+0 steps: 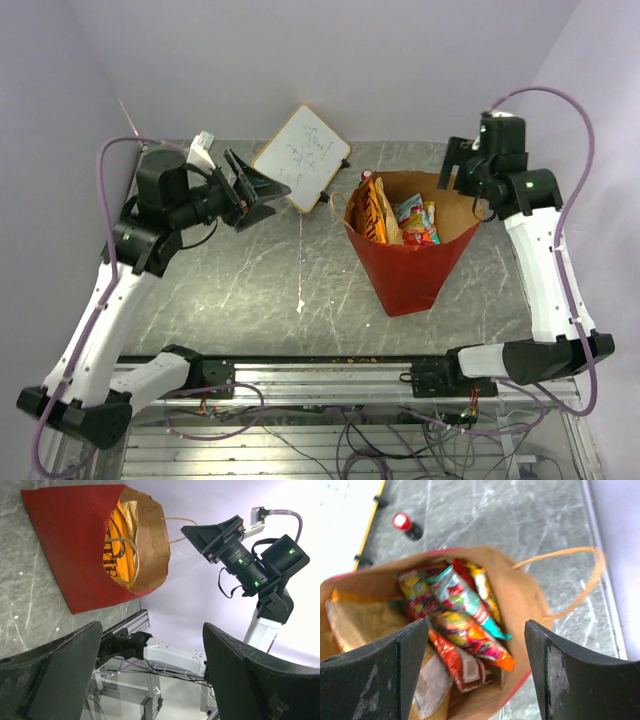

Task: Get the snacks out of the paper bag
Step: Take out the snack from the paper bag.

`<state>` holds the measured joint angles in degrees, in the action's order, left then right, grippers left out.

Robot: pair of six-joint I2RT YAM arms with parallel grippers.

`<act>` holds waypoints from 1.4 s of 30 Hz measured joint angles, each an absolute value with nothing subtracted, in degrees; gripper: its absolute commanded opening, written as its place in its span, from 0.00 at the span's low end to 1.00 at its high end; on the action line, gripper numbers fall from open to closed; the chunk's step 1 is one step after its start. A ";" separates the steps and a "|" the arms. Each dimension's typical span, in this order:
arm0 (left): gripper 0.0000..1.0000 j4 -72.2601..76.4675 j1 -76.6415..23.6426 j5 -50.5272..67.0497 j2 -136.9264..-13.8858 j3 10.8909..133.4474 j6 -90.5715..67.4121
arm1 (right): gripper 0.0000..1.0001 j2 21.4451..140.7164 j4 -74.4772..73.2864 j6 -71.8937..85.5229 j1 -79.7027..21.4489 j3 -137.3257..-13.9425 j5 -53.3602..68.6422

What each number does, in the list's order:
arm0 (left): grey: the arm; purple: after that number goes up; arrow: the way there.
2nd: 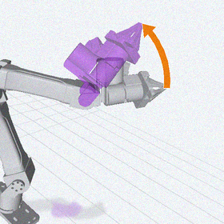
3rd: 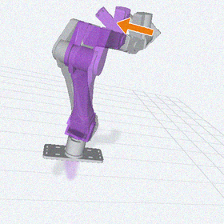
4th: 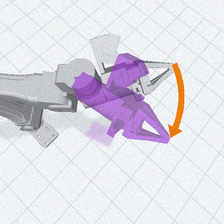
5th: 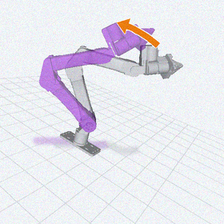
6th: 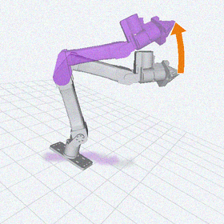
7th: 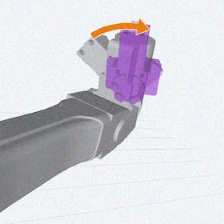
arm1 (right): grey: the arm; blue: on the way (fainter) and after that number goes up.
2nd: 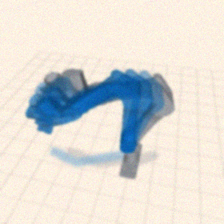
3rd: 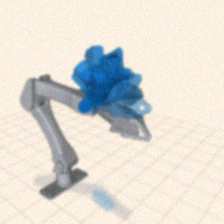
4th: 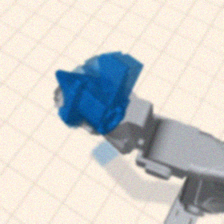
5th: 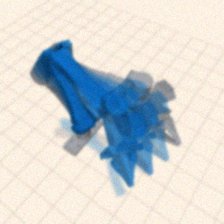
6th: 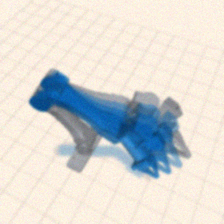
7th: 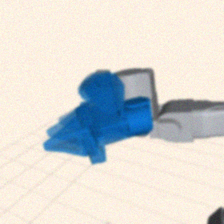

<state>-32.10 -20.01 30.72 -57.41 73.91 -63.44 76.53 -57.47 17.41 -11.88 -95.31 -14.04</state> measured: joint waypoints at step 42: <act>0.70 -44.53 -47.79 9.13 -92.40 107.72 -55.42 | 0.00 74.70 -46.78 20.82 6.52 -86.83 21.82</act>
<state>-44.53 -47.79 9.13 -92.40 107.72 -55.42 74.70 -46.78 20.82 6.52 -86.83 21.82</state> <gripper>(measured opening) 0.731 0.006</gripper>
